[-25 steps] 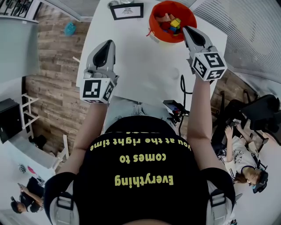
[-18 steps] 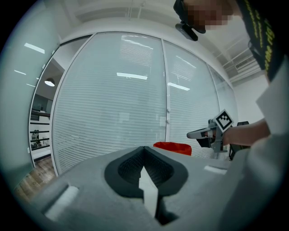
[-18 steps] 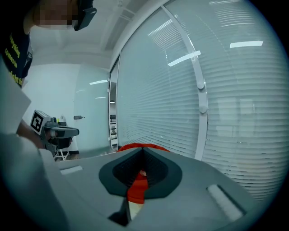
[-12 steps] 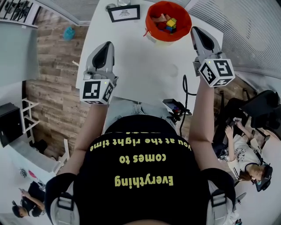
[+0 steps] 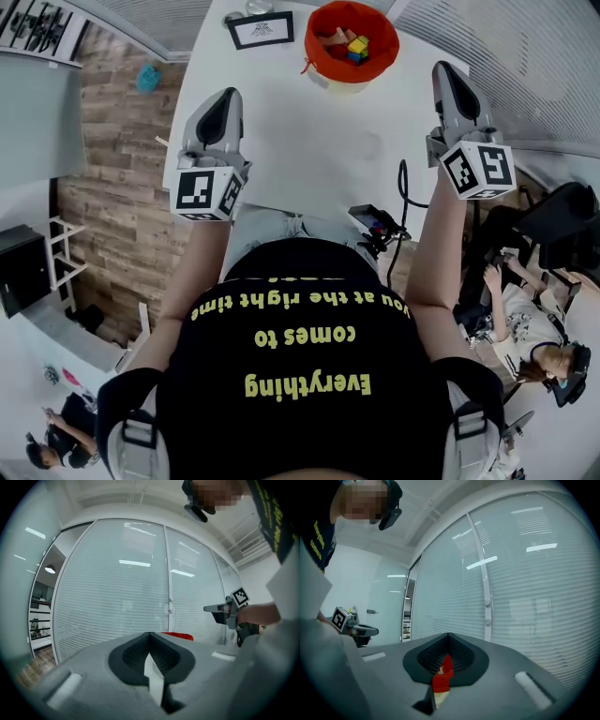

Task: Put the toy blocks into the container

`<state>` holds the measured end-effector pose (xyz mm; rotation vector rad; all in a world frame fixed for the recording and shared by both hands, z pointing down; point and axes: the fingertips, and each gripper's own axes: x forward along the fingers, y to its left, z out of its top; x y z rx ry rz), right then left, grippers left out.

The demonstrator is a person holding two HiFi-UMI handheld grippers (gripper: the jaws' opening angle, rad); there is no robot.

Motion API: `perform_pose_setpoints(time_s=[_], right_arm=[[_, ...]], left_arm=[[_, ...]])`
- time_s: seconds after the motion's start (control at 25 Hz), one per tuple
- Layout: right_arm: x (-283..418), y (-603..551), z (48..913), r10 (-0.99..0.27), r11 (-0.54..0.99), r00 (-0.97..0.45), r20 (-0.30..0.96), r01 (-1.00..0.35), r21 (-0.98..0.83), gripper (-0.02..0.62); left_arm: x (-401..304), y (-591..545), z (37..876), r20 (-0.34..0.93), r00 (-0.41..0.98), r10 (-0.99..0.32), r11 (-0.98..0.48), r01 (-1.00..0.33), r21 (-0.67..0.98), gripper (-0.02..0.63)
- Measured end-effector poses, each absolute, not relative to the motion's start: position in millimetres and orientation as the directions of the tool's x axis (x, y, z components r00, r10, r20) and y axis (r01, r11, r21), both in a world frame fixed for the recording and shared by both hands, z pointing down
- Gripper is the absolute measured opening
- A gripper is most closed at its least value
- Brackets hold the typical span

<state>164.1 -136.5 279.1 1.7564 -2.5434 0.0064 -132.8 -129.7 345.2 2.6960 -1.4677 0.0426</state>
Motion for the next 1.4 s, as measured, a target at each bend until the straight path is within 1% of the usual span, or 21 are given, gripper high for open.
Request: perform_pose_setpoints(time_s=[0.32, 1.4], right_arm=[[187.3, -108.9, 265.3, -0.954, 0.3, -0.3, -0.02, -0.954, 0.0, 0.006], [212.7, -69.1, 264.5, -0.972, 0.223, -0.221, -0.084, -0.975, -0.014, 0.006]], left_arm=[[-127.7, -123.3, 333.7, 0.029, 0.55, -0.835, -0.549, -0.835, 0.031, -0.002], [-115.5, -117.2, 312.7, -0.005, 0.562, -0.827, -0.562, -0.827, -0.015, -0.002]])
